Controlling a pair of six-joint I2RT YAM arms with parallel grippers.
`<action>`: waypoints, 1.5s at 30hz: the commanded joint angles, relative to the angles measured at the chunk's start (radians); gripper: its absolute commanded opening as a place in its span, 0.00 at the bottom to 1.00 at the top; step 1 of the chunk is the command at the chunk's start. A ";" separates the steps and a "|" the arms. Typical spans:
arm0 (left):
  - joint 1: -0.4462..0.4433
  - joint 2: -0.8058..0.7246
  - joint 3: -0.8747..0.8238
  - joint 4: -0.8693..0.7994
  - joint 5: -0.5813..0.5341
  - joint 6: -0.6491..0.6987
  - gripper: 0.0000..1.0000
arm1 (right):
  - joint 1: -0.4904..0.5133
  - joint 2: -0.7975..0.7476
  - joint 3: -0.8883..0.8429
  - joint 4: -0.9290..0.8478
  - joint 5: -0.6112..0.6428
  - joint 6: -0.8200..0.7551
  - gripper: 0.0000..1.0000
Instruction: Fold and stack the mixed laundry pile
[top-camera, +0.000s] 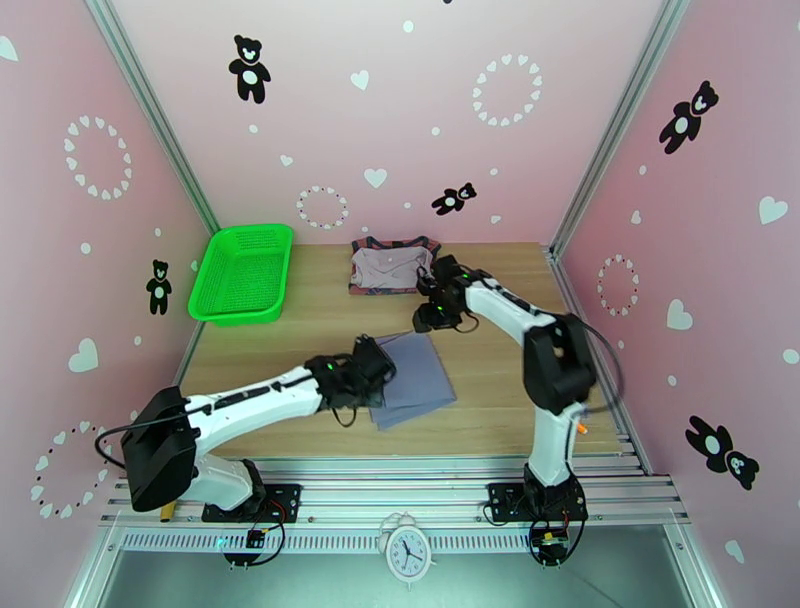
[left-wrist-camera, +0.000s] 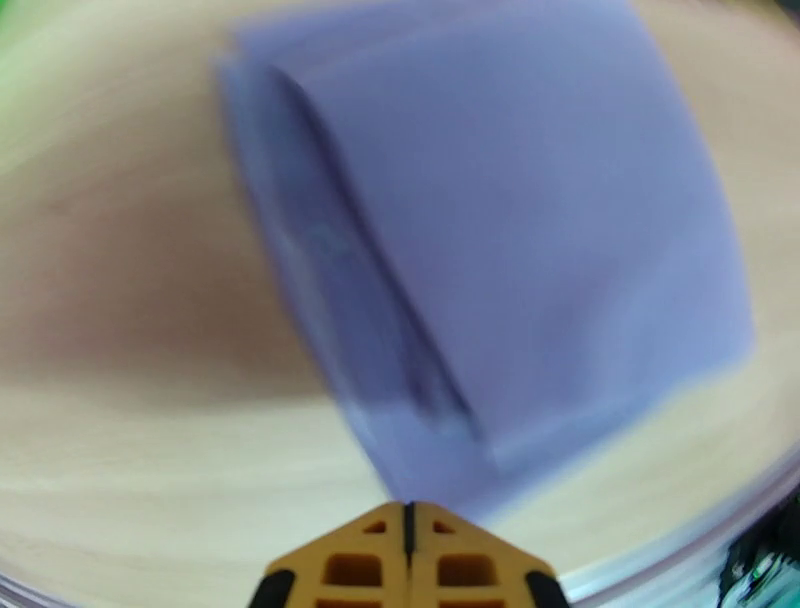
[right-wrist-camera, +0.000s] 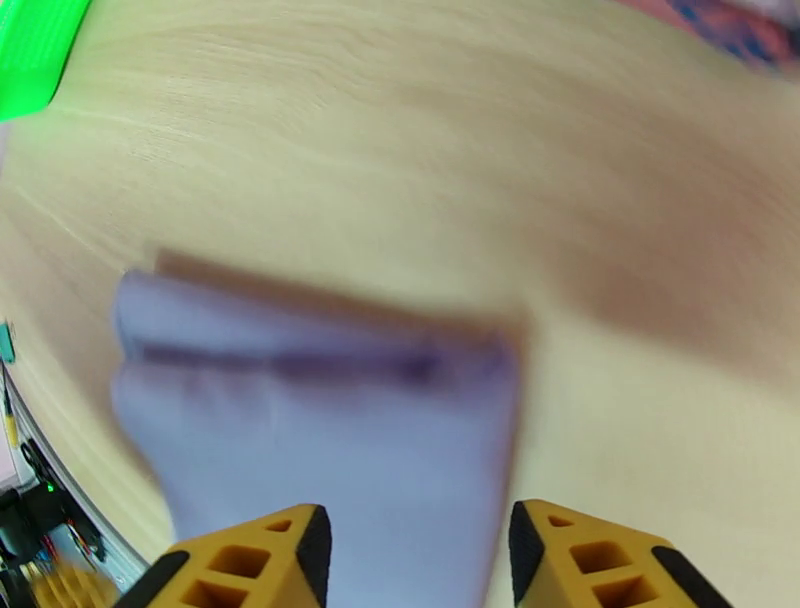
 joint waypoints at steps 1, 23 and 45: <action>-0.090 0.069 0.058 -0.036 0.028 -0.100 0.00 | -0.001 0.101 0.145 -0.031 -0.073 -0.061 0.48; 0.059 0.412 0.111 -0.022 -0.022 -0.042 0.00 | -0.004 0.028 -0.213 0.121 0.111 0.167 0.33; 0.398 0.142 0.138 -0.152 -0.222 0.224 0.00 | 0.016 -0.484 -0.576 0.148 0.278 0.304 0.50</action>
